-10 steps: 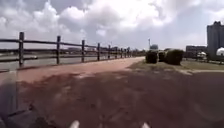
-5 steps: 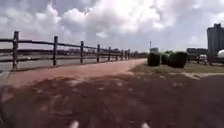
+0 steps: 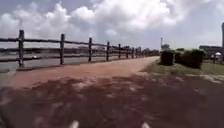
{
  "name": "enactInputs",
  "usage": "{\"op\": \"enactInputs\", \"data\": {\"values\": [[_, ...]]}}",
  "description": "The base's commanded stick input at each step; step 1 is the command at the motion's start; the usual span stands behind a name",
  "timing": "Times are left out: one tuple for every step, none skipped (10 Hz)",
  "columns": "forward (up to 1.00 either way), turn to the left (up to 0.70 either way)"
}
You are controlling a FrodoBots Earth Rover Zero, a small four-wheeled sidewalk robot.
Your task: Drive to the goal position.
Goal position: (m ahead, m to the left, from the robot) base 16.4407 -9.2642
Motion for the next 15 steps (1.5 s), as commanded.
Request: {"op": "enactInputs", "data": {"values": [[0.7, 0.01], [0.7, 0.0], [0.7, 0.0], [0.7, 0.0], [0.7, 0.0], [0.7, 0.0], [0.7, 0.0], [0.7, 0.0], [0.7, 0.0], [0.7, 0.0], [0.7, 0.0], [0.7, 0.0], [0.7, 0.0], [0.7, 0.0], [0.7, 0.0]]}}
